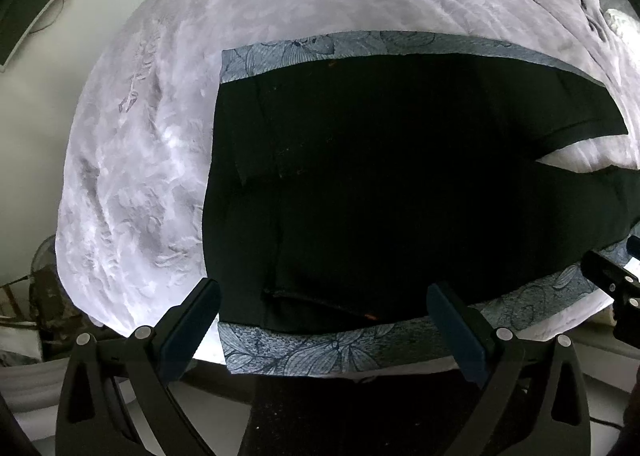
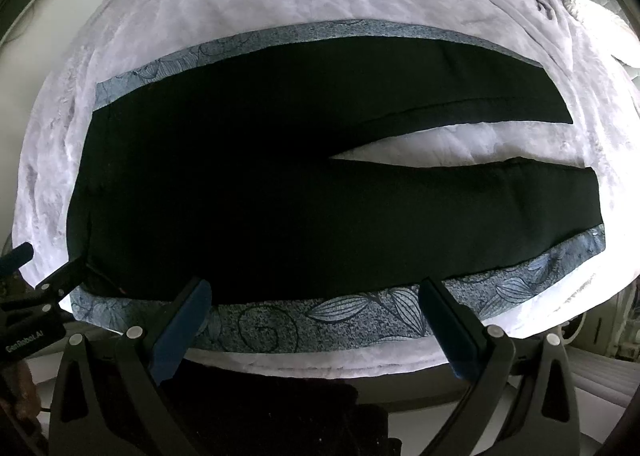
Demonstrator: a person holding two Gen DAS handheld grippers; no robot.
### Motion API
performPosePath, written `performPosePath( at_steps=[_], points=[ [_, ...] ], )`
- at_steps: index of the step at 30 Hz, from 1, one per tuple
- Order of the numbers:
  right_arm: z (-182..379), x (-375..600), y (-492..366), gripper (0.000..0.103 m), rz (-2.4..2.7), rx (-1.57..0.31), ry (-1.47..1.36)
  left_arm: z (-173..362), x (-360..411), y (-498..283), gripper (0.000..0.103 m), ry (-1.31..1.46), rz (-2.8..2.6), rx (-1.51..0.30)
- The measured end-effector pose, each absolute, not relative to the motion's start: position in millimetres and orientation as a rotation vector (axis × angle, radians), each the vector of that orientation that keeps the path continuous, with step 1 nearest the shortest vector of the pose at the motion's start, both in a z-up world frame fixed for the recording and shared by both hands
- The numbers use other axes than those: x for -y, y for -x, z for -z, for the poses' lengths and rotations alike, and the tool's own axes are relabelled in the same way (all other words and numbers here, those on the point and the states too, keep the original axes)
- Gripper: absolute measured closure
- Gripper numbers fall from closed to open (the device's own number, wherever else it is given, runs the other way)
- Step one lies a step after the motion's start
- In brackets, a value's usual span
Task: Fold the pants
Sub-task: 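Position both grippers over the black trousers' waistband and hem edges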
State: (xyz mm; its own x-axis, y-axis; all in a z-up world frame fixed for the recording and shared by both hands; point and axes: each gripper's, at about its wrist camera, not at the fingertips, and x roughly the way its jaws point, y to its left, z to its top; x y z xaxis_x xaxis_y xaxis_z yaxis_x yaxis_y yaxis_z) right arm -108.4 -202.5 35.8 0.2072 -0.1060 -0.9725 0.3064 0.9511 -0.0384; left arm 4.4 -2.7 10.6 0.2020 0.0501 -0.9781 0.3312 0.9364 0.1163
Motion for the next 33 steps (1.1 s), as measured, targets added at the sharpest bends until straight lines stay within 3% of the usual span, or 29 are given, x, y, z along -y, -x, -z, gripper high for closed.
performPosePath(
  at_steps=[33],
  points=[
    [-34.1, 198.6, 107.5, 0.000, 0.282, -1.333, -0.175, -13.7, 0.5, -5.6, 0.000, -0.338, 0.172, -1.359]
  ],
)
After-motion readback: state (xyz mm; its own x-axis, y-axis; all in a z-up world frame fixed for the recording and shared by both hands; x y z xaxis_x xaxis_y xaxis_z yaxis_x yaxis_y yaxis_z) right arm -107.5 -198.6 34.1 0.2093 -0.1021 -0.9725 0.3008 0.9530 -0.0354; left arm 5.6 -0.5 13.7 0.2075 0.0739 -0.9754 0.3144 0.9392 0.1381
